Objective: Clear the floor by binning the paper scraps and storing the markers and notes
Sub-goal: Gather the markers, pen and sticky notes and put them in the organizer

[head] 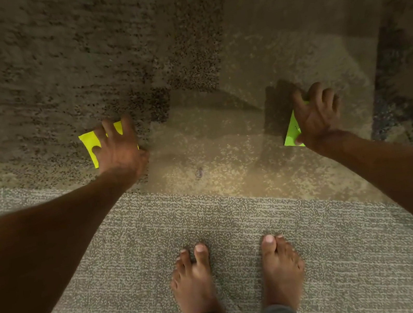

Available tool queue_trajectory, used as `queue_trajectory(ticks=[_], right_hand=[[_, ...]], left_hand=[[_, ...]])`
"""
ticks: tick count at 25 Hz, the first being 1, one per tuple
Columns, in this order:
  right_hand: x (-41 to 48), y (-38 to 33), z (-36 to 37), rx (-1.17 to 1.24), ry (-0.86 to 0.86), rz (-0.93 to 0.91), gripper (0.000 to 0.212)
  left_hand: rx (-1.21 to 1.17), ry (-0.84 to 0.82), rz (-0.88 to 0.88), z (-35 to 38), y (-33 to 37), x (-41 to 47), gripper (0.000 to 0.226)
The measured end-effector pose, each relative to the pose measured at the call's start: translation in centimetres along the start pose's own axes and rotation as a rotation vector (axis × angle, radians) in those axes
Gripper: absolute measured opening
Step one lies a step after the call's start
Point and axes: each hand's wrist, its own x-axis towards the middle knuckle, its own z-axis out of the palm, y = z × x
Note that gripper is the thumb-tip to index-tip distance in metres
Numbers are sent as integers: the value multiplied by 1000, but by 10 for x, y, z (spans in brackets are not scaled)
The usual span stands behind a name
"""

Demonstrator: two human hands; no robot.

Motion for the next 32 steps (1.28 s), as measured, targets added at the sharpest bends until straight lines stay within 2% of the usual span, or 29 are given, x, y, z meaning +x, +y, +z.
queue_trajectory(ticks=[5,10,12,15,18,23,25,29,32], right_hand=[[-3,-1,-16,-18,24,-74,64],[-8,1,-30,126,-43,-113,60],[-15,2,-45,260,-87,-132,64],[-29,2,-85,490,-162,-159,67],[-47,10,-156,672,-174,-231,57],[-87,50,-320,745,-218,-406,45],[-106,74,-390,744,-168,-450,39],[-143,132,-528,729,0,-464,34],[-172,177,-616,765,108,-419,40]], left_hand=[[178,74,7,-12,-10,-3,57],[159,29,111,-28,-7,-7,42],[45,-39,148,-46,-1,-9,41],[-356,-121,141,-94,21,-14,40],[-556,-110,115,-161,53,-23,39],[-715,-151,129,-305,102,-58,46],[-832,-114,213,-372,119,-82,38],[-1112,-101,366,-525,148,-130,46],[-1267,-128,441,-627,166,-162,33]])
